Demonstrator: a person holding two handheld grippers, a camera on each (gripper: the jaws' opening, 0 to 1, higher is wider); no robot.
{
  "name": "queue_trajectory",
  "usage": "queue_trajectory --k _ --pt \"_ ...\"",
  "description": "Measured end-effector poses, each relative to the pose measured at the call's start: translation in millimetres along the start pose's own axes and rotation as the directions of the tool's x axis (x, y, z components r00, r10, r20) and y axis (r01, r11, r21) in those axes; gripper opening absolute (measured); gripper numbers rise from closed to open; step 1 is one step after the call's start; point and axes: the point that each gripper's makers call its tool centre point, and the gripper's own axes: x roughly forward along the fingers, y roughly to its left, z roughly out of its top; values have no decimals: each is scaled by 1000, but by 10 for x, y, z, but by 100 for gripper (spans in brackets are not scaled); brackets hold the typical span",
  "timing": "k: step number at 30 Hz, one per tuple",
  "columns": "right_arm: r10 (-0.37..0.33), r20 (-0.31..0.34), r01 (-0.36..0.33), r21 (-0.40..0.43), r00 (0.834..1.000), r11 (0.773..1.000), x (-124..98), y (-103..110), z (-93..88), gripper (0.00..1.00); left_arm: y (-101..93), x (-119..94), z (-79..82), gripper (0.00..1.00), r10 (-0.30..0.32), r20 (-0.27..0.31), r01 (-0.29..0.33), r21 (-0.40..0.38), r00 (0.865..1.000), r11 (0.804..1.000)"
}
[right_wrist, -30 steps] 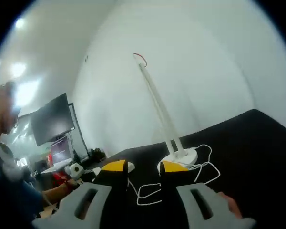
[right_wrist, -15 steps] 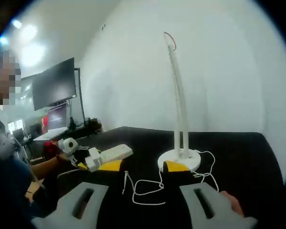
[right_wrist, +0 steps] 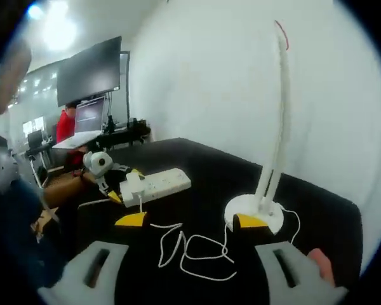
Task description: Insert the desk lamp plug into the socket, turn on the power strip switch, turn on the lamp switch, then turn off the lamp switch, turn off the power strip switch, and remove the plug from the socket.
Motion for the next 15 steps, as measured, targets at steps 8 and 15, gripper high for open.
queue_trajectory --k 8,15 --pt "102 -171 -115 -69 980 991 323 221 -49 59 109 -35 -59 58 1 2 -1 -6 1000 1000" --pt "125 -202 -146 -95 971 985 518 272 8 59 155 -43 -84 59 5 1 -5 -11 1000 1000"
